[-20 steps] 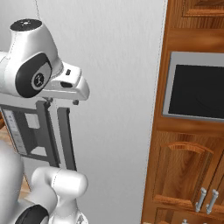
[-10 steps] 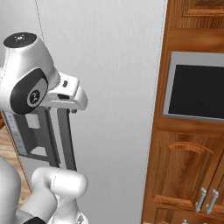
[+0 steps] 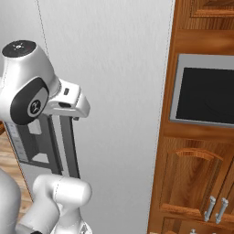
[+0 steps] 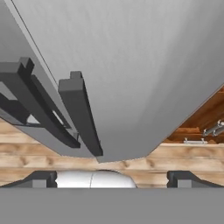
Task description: Open the freezer door, pick up the ice cube tray from the freezer, and place it on the dining counter.
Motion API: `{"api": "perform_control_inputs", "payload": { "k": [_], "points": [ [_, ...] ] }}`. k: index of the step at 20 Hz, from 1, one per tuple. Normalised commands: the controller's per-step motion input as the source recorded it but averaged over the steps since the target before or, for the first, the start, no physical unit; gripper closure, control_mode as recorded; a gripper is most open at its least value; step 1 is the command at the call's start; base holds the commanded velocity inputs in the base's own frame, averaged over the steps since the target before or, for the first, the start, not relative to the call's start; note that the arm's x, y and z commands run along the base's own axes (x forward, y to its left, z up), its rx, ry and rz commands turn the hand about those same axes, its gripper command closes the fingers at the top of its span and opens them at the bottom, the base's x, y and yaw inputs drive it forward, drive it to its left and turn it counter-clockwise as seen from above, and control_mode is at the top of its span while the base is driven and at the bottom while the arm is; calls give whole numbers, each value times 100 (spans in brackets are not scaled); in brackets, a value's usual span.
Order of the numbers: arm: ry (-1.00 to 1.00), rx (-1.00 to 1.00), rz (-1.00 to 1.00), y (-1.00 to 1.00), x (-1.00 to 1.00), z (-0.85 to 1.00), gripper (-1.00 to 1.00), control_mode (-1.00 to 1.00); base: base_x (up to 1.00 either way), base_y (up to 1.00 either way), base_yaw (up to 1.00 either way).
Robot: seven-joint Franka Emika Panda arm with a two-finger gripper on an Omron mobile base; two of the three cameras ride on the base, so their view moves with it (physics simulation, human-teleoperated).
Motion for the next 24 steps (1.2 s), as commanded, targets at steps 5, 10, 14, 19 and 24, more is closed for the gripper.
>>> {"api": "perform_control_inputs", "payload": {
  "k": [5,10,14,19,24],
  "points": [
    [0,0,0,15,8,-6,-100,-100,0,0,0],
    [0,0,0,8,7,0,-100,-100,0,0,0],
    [0,0,0,4,0,0,-100,-100,0,0,0],
    [0,0,0,6,0,-3,-100,100,-9,2,-2],
    [0,0,0,0,0,0,-100,100,-14,-42,-4]
  ]
}}
